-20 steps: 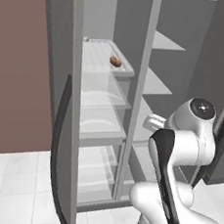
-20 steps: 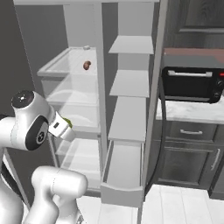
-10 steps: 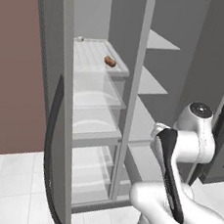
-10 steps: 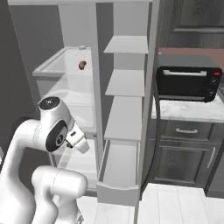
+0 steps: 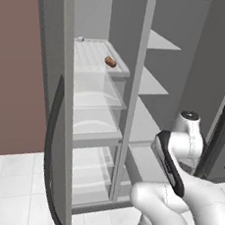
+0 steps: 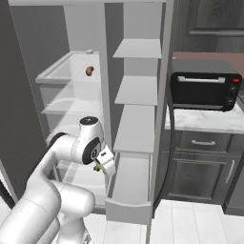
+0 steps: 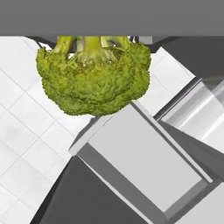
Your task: Take the broccoli and potato from the fridge shelf and place them in the freezer drawer to begin freezing them.
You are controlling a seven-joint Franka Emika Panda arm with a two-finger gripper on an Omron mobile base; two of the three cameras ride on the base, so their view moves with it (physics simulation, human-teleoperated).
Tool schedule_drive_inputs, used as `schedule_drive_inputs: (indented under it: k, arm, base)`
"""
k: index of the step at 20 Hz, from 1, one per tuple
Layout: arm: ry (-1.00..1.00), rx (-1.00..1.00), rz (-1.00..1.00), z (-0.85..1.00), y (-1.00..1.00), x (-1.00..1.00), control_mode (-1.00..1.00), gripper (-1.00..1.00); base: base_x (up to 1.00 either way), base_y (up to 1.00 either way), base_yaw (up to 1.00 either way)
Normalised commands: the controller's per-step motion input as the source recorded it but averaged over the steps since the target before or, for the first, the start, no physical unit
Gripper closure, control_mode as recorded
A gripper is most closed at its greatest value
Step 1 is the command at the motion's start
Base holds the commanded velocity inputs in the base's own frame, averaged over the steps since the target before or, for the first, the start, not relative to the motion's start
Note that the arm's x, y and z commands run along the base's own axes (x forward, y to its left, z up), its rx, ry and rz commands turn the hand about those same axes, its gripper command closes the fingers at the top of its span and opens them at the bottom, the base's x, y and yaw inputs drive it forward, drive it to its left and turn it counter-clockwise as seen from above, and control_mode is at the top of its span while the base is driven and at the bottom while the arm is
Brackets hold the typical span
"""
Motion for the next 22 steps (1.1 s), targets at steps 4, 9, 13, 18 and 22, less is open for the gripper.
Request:
schedule_drive_inputs:
  k: [4, 9, 13, 18, 22]
  arm:
    - [0.2, 0.0, -0.02, -0.62, -0.01, 0.67, -1.0, 1.0]
    - [0.06, 0.03, 0.0, -0.55, -0.13, 0.66, -1.0, 1.0]
    - [0.05, 0.01, 0.0, -0.48, 0.0, 0.77, -1.0, 1.0]
    - [0.04, 0.01, 0.0, -0.48, -0.02, 0.51, -1.0, 1.0]
    - [0.0, 0.03, 0.0, -0.49, -0.18, 0.12, -1.0, 1.0]
  base:
    - [0.0, 0.0, 0.0]
    - [0.0, 0.0, 0.0]
    - [0.0, 0.0, 0.0]
    - [0.0, 0.0, 0.0]
    - [0.0, 0.0, 0.0]
